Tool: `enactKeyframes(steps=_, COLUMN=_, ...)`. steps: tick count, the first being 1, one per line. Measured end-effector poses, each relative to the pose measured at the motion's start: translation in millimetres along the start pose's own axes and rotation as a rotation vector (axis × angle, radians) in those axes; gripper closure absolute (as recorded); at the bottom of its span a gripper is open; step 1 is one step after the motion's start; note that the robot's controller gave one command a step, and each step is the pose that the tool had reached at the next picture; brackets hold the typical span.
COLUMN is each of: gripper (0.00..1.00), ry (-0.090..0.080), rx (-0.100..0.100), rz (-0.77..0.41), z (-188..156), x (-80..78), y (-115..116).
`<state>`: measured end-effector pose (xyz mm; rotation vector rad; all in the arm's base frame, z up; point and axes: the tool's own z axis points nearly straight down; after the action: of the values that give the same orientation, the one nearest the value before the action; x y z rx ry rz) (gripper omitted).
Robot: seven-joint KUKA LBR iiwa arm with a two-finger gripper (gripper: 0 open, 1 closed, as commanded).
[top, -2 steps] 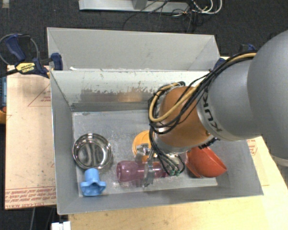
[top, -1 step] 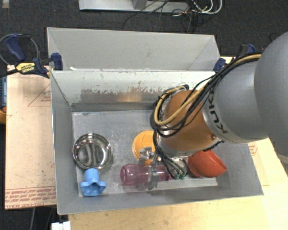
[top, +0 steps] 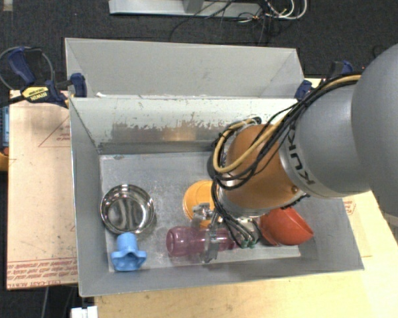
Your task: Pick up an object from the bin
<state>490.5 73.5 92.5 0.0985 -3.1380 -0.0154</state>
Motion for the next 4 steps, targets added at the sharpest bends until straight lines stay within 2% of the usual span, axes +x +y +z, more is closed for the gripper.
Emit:
enactKeyframes(steps=1, gripper=1.00, ry=0.004, rx=-0.003, rz=0.021, z=13.3, x=-6.3, y=-4.8)
enactKeyframes(steps=2, gripper=1.00, ry=0.000, rx=-0.002, rz=0.051, z=22.4, x=-10.2, y=5.2)
enactKeyframes(steps=3, gripper=1.00, ry=0.000, rx=-0.002, rz=0.052, z=22.4, x=-10.2, y=5.1)
enactKeyframes(steps=4, gripper=1.00, ry=0.001, rx=-0.003, rz=0.039, z=-71.4, x=-9.4, y=14.4)
